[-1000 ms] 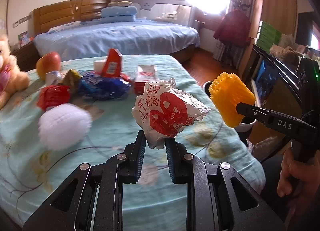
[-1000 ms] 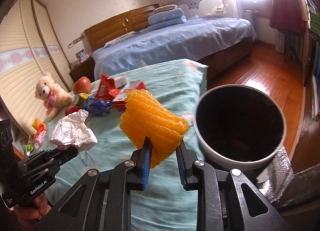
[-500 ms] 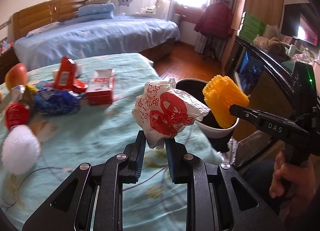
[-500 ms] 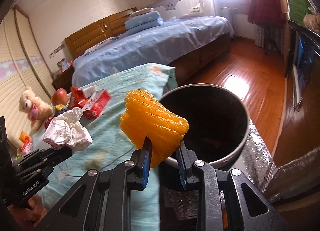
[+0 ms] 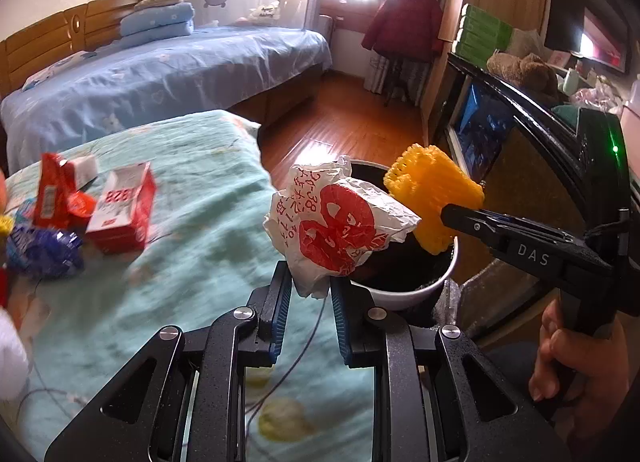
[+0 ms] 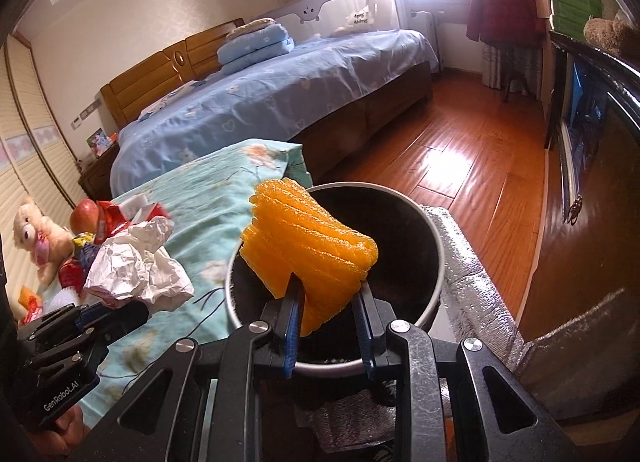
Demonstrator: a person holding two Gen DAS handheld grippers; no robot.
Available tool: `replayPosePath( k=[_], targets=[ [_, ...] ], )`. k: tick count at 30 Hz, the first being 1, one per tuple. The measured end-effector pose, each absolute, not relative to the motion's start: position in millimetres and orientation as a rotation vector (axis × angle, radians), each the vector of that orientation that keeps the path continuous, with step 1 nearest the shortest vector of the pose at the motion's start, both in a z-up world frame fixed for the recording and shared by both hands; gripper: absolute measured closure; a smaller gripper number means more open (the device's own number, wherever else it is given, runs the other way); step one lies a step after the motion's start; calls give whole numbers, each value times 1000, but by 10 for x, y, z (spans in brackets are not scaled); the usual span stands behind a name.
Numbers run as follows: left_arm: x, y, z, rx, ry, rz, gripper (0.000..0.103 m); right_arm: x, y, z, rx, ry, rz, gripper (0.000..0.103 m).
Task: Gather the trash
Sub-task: 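Carry both items over the bin and open both tools to drop them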
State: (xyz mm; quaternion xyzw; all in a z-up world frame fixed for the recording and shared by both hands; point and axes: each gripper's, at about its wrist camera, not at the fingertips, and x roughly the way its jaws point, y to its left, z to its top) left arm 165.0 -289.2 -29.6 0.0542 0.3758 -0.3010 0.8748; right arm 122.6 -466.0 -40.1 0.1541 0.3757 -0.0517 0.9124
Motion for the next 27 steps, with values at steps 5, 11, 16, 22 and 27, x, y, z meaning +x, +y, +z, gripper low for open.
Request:
replayPosePath(
  k=[5, 11, 16, 22, 27],
  targets=[
    [1730, -3041, -332, 122, 800, -636, 84, 1312, -4778, -422, 317, 782, -123, 77],
    [1825, -3155, -386, 131, 824, -642, 84, 1386, -4902, -474, 335, 796, -135, 76],
    [1901, -3237, -438, 132, 849, -650, 84, 1425, -4982, -520, 353, 807, -138, 75],
    [1967, -3317, -457, 134, 855, -651, 82, 1491, -5018, -580, 357, 826, -134, 75],
    [1963, -3285, -480, 128, 854, -634, 41, 1535, -5040, -610, 371, 833, -127, 40]
  ],
)
